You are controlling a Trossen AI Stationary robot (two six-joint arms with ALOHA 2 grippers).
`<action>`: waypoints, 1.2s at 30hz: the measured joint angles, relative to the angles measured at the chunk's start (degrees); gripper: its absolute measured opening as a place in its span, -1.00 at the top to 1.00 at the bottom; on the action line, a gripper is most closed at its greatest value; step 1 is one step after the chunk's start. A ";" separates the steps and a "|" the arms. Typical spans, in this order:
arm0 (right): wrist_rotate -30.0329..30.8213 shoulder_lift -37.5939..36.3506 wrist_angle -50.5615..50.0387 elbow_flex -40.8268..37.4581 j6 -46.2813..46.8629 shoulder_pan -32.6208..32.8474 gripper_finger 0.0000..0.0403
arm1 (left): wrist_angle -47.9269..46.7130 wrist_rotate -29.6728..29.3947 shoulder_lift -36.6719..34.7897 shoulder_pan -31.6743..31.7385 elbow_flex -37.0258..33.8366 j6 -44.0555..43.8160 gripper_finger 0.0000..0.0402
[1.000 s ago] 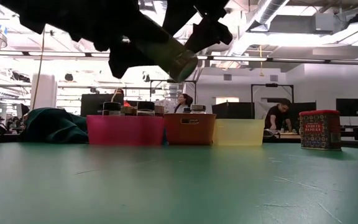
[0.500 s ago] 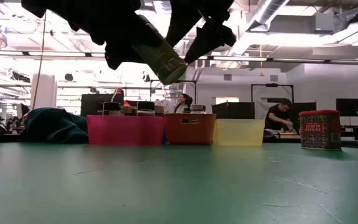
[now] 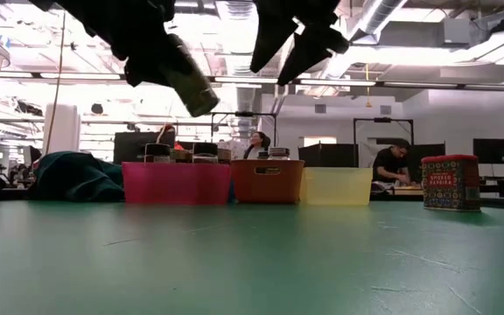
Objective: Sort spices by type
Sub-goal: Put the black seasoning bottle into the red bin
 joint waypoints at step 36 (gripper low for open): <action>2.91 -0.25 -1.53 0.00 6.15 3.17 -0.50 | -8.20 0.42 -4.86 19.04 -0.09 0.19 0.01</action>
